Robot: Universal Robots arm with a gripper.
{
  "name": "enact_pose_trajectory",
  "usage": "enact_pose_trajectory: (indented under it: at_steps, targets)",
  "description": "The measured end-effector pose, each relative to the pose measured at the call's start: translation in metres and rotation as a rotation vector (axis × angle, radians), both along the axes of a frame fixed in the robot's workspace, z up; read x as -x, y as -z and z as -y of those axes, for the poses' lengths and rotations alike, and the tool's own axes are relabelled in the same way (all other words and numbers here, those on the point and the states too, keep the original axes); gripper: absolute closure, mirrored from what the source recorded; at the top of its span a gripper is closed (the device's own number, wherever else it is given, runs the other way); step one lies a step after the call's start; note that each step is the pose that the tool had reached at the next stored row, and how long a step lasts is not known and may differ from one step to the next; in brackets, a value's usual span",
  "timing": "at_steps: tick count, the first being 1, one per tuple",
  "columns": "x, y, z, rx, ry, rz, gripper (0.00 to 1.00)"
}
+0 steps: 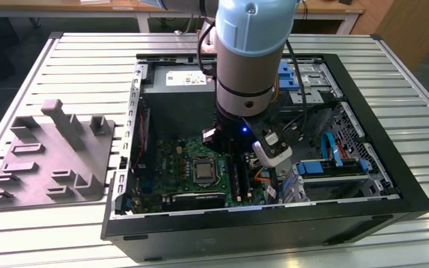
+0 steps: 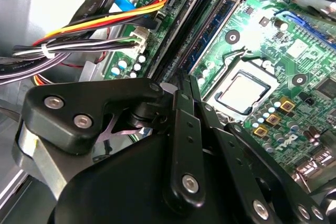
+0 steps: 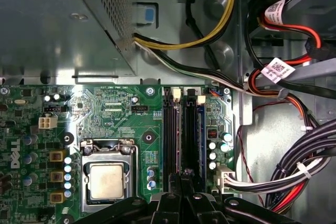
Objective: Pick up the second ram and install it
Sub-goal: 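Insert the second ram into the second slot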
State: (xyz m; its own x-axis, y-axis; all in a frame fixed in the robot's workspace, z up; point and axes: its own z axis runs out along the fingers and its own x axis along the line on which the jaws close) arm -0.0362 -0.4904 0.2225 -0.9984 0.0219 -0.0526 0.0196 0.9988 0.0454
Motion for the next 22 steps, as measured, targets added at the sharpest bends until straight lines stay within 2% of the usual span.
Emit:
enact_pose_trajectory:
  at_steps: [22]
  targets:
    - [0.0010,0.0065,0.0001,0.0002,-0.001,0.0006,0.89]
